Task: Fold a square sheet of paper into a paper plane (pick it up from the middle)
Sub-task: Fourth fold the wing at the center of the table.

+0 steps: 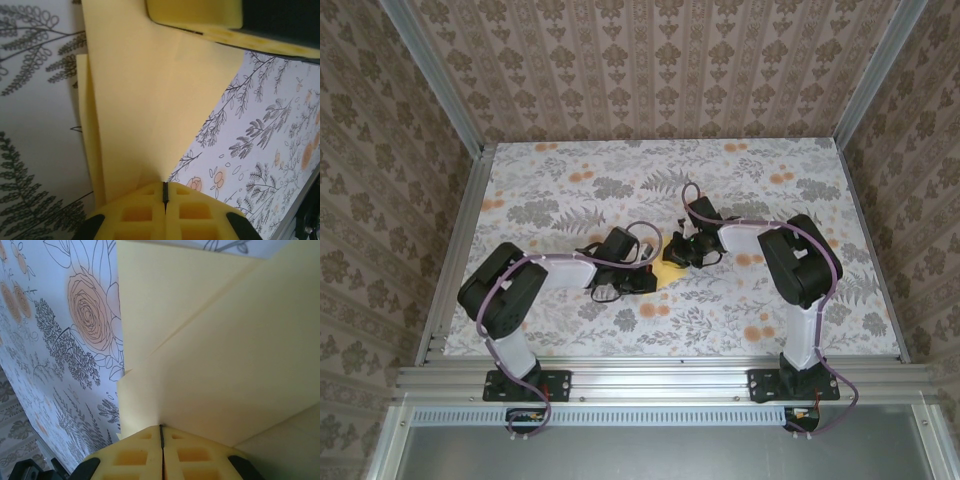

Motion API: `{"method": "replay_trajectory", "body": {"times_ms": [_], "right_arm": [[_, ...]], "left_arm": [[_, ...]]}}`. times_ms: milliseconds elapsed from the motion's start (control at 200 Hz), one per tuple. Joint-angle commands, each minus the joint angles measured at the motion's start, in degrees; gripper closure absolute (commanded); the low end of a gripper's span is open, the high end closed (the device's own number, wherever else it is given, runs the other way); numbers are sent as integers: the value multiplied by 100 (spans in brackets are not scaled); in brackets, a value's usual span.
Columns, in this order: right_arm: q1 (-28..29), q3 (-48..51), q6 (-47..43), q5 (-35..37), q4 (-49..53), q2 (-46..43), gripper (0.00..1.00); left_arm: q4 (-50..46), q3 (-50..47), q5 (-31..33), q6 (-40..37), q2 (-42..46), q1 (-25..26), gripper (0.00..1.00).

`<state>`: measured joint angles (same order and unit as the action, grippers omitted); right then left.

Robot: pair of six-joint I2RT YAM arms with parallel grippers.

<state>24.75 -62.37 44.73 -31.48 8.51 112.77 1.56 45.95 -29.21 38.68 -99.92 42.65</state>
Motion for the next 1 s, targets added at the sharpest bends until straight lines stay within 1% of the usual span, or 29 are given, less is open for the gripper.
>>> {"method": "replay_trajectory", "body": {"times_ms": [0, 135, 405, 505, 680, 810, 995], "right_arm": [[-41, 169, -69, 1242, 1093, 628, 92], [-41, 103, -43, 1506, 1343, 716, 93], [-41, 25, -52, 1671, 1525, 816, 94], [-41, 5, -78, 1697, 1566, 841, 94], [-41, -5, -87, 1733, 1592, 861, 94], [-40, -21, -96, 1742, 1609, 868, 94], [-41, -19, -124, 1765, 1627, 867, 94]], "left_arm": [[-192, 64, -16, -185, -22, -137, 98], [-242, -90, 63, -210, 103, -247, 97], [-377, -309, 161, -334, 183, -316, 98], [-335, -434, 87, -352, 226, -395, 98], [5, -863, -184, -225, 230, -521, 98], [106, -1121, -194, -172, 217, -571, 98], [191, -1393, -292, -106, 379, -796, 98]]}}
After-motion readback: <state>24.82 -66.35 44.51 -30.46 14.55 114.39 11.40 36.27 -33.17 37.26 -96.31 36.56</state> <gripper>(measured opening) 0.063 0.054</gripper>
